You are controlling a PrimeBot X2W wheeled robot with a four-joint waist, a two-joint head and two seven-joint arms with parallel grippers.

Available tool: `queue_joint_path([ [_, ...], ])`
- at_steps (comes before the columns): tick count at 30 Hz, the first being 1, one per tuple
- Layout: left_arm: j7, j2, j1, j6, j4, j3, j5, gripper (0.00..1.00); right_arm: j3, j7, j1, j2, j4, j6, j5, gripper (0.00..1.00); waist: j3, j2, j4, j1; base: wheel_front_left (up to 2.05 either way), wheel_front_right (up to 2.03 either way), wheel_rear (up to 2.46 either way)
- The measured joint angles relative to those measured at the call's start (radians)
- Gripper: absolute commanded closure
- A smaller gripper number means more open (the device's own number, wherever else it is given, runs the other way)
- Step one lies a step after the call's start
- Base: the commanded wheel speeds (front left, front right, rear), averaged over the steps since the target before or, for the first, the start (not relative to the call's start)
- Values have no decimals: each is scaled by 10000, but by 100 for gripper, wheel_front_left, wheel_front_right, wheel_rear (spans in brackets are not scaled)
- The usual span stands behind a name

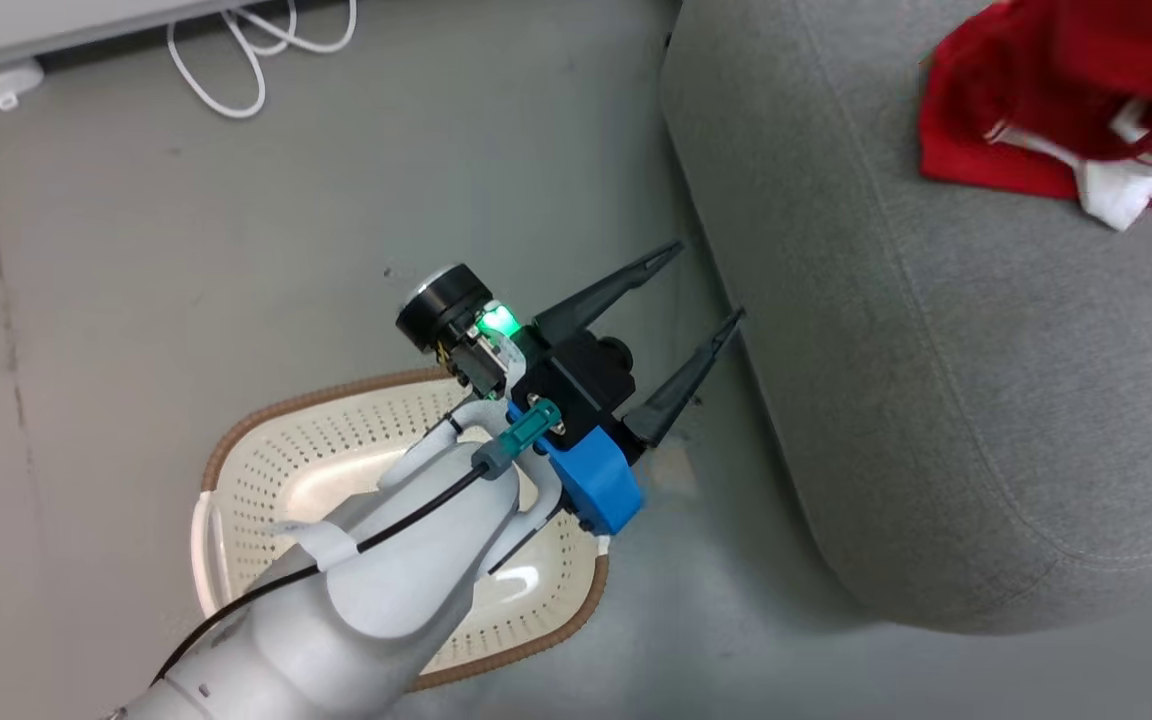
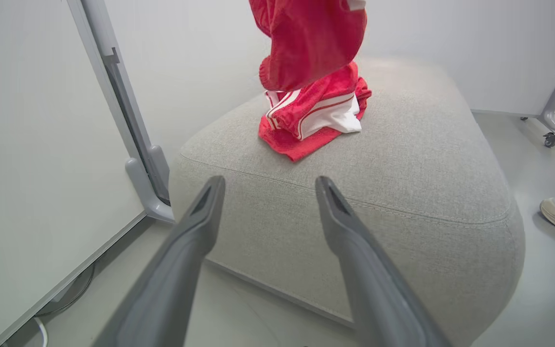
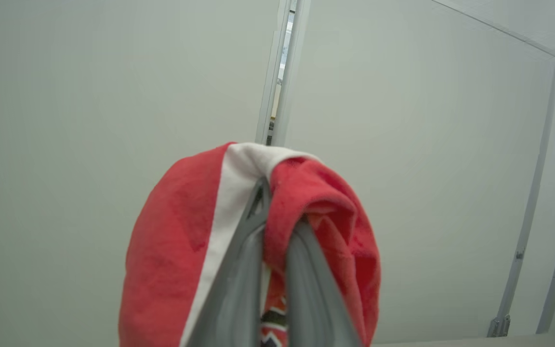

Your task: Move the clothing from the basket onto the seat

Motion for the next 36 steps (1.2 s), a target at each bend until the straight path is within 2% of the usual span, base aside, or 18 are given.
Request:
queue_joint_path([
  [7,27,196,-570,-2,-134,-4,194,0,-1415,0,-1850,-1256,192,2,-27,100,1272,0,187,1,0,0,0],
  [12,27,343,-898,2,-257,15,341,0,-2255,0,-2603,-2416,1068,2,267,100,2114,0,245,1,0,0,0],
  [17,25,431,-1073,25,-374,35,393,0,-2813,0,-2696,-3137,2180,2,512,100,2760,0,272,2,0,0,0],
  [21,23,543,-1151,75,-460,17,454,0,-3152,0,-2609,-3170,2993,2,472,100,3100,0,309,1,0,0,0],
  [25,12,631,-1176,104,-516,-8,500,0,-3300,-2,-2396,-2777,3852,2,226,100,3263,0,303,1,0,0,0],
  [36,10,652,-1342,174,-560,-105,523,0,-3218,0,-2415,-2395,5952,2,-150,100,3343,0,414,0,0,0,0],
])
